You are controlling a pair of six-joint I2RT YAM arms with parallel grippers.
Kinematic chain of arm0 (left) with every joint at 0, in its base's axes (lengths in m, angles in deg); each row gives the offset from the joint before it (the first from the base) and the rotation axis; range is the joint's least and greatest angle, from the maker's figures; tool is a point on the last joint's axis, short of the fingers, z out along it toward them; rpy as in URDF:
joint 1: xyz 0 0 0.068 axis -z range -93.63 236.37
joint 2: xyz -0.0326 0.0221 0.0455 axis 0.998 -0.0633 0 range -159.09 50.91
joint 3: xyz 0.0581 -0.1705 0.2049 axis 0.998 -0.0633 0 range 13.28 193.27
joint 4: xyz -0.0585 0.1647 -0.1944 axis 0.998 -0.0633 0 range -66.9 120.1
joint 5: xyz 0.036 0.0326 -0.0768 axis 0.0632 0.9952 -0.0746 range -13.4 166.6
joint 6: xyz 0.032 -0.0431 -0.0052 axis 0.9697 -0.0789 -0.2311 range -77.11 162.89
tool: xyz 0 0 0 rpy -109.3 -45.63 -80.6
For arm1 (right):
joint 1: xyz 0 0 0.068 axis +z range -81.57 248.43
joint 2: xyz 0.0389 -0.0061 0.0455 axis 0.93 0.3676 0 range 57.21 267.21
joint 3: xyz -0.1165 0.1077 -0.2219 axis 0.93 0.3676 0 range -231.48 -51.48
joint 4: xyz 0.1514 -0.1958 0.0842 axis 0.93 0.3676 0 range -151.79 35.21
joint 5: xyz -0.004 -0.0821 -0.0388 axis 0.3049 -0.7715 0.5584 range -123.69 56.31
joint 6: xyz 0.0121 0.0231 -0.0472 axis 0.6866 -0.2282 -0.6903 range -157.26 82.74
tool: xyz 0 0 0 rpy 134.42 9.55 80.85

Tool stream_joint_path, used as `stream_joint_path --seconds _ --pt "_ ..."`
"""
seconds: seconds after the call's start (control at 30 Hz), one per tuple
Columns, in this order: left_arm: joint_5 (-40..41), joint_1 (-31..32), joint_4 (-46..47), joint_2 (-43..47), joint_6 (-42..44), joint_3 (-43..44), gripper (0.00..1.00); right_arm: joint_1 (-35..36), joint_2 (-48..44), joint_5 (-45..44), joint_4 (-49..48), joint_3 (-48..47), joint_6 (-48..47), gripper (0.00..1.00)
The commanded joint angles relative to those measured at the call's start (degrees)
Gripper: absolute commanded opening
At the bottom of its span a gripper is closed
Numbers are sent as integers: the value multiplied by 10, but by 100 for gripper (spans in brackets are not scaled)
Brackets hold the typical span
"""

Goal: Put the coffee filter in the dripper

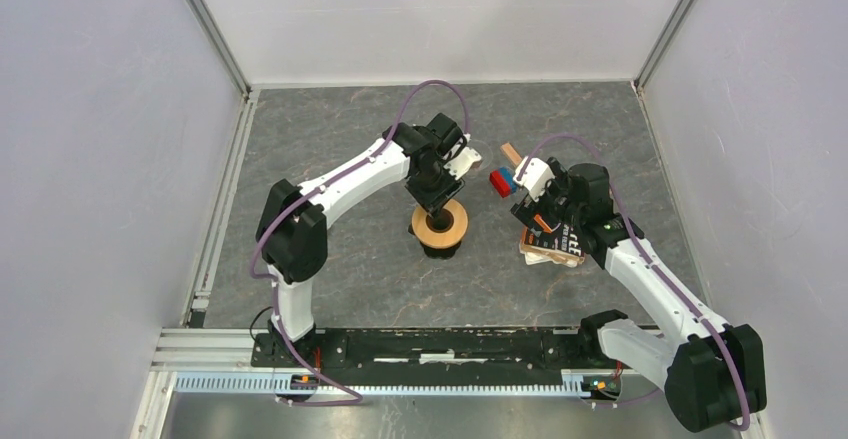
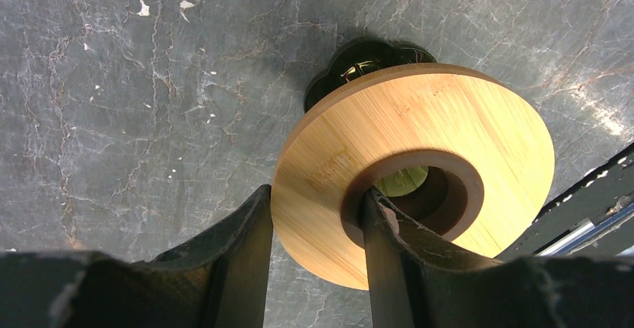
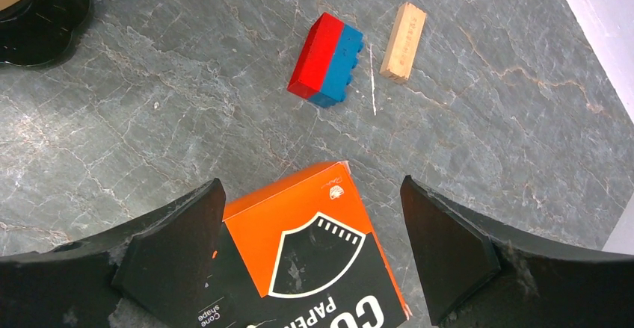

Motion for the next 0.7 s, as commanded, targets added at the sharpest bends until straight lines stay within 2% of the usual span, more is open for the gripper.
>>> stream_joint_path --seconds 0.0,0.4,0.67 --pt "4 5 23 -3 -10 12 15 -2 -4 12 -10 1 2 95" --pt "10 8 23 -8 -1 3 19 -2 0 14 -8 1 0 95" --pt "11 8 24 0 1 -5 29 -3 4 12 -10 -2 4 96"
